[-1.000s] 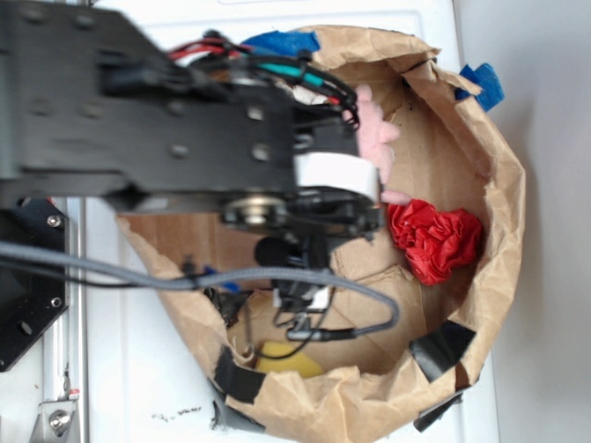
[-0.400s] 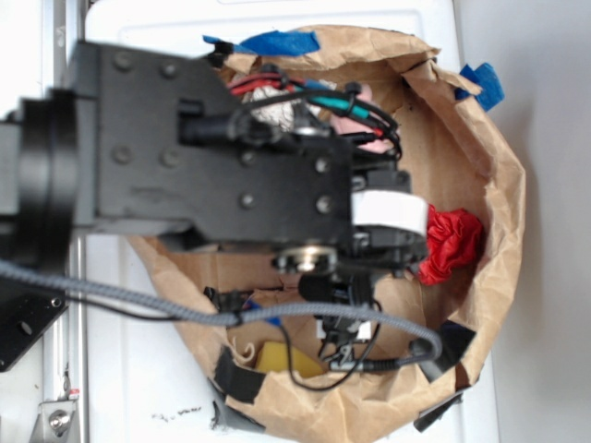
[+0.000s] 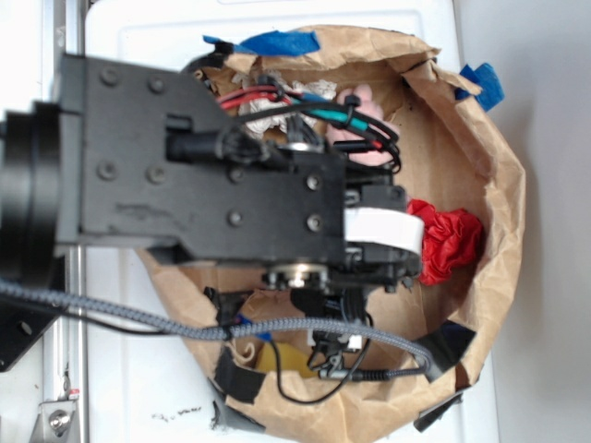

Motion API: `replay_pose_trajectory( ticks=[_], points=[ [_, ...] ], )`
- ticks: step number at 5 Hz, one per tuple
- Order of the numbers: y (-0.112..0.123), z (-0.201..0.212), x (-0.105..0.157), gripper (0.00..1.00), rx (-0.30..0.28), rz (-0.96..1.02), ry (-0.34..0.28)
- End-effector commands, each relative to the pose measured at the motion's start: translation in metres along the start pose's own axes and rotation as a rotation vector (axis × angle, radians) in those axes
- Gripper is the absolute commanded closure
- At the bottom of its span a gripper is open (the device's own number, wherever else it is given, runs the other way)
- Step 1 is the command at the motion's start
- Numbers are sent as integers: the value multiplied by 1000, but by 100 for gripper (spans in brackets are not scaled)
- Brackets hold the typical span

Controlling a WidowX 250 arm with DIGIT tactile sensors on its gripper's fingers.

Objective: Grab the red paper.

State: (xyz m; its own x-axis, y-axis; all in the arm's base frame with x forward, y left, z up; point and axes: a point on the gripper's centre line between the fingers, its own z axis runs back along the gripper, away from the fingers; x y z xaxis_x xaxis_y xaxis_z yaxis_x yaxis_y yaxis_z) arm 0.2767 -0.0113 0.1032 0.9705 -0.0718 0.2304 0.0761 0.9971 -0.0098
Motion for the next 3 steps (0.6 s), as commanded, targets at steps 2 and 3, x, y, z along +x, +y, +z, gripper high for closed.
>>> replay_pose_trajectory(
  ticks=[2, 3],
  points=[
    [14, 1, 26, 0, -41, -5, -82],
    [21, -4, 34, 0, -31, 10, -86]
  ],
)
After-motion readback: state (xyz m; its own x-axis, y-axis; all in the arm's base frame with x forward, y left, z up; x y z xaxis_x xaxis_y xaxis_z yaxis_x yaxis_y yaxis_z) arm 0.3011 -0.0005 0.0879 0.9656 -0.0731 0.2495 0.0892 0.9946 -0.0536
